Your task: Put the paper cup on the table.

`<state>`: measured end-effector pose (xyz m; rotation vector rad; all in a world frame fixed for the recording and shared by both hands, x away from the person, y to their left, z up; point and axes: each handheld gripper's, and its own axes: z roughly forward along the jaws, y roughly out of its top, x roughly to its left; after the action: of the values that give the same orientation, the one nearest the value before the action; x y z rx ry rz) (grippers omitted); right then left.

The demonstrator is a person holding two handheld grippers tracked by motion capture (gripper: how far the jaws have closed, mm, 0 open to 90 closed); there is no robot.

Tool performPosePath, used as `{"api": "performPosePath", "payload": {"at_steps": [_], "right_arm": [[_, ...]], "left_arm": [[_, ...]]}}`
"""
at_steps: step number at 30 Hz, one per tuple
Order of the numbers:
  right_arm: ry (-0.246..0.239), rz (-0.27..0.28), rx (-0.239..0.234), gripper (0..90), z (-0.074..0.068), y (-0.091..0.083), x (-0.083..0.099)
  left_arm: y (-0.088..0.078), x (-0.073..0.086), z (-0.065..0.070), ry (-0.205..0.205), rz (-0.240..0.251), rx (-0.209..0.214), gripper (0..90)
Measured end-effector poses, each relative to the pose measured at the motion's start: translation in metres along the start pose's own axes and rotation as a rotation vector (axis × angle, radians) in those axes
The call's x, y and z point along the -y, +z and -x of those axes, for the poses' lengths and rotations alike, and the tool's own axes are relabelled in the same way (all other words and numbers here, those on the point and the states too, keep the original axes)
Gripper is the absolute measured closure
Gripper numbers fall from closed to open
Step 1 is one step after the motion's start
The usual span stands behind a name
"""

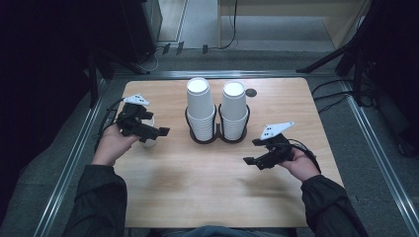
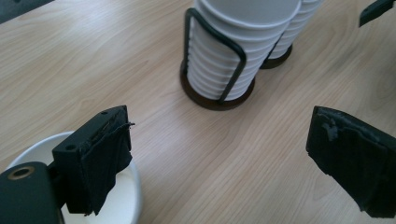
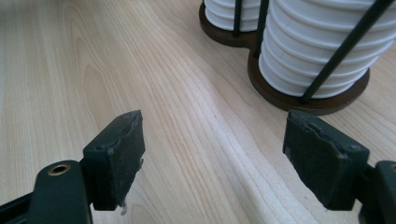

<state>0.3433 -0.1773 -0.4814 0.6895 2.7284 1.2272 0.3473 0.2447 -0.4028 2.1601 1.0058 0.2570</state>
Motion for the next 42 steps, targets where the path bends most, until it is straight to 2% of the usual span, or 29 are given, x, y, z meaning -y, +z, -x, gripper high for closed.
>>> {"api": "performPosePath", "payload": {"at_steps": [7, 8, 10, 13, 17, 21, 29, 31, 35, 42], "right_arm": [[-0.009, -0.005, -0.015, 20.9, -0.001, 0.004, -0.003], [-0.009, -0.004, -0.014, 20.9, -0.001, 0.005, -0.003], [-0.013, -0.002, -0.016, 20.9, -0.001, 0.005, -0.003], [-0.017, -0.002, -0.016, 20.9, -0.001, 0.005, -0.004], [-0.016, -0.002, -0.016, 20.9, -0.001, 0.004, -0.004], [-0.015, -0.003, -0.015, 20.9, -0.001, 0.004, -0.004], [-0.012, -0.004, -0.014, 20.9, -0.002, 0.003, -0.003], [-0.013, -0.004, -0.014, 20.9, -0.001, 0.003, -0.003], [-0.019, -0.008, -0.016, 20.9, -0.002, 0.005, -0.003], [-0.025, -0.017, -0.017, 20.9, -0.005, 0.005, -0.002]], "left_arm": [[0.014, 0.001, 0.015, 0.043, 0.011, -0.001, 6.8], [0.015, 0.002, 0.017, 0.048, 0.013, -0.006, 6.8], [0.018, 0.004, 0.021, 0.077, 0.039, -0.043, 6.8], [0.023, 0.008, 0.027, 0.079, 0.057, -0.029, 6.8], [0.035, 0.013, 0.036, 0.090, 0.042, 0.009, 6.8], [0.049, 0.018, 0.045, 0.115, 0.003, 0.011, 6.8], [0.071, 0.023, 0.062, 0.147, -0.017, 0.035, 6.8], [0.075, 0.023, 0.065, 0.141, -0.020, 0.068, 6.8], [0.083, 0.023, 0.075, 0.184, -0.038, 0.051, 6.8], [0.095, 0.023, 0.082, 0.212, -0.062, 0.069, 6.8]]}}
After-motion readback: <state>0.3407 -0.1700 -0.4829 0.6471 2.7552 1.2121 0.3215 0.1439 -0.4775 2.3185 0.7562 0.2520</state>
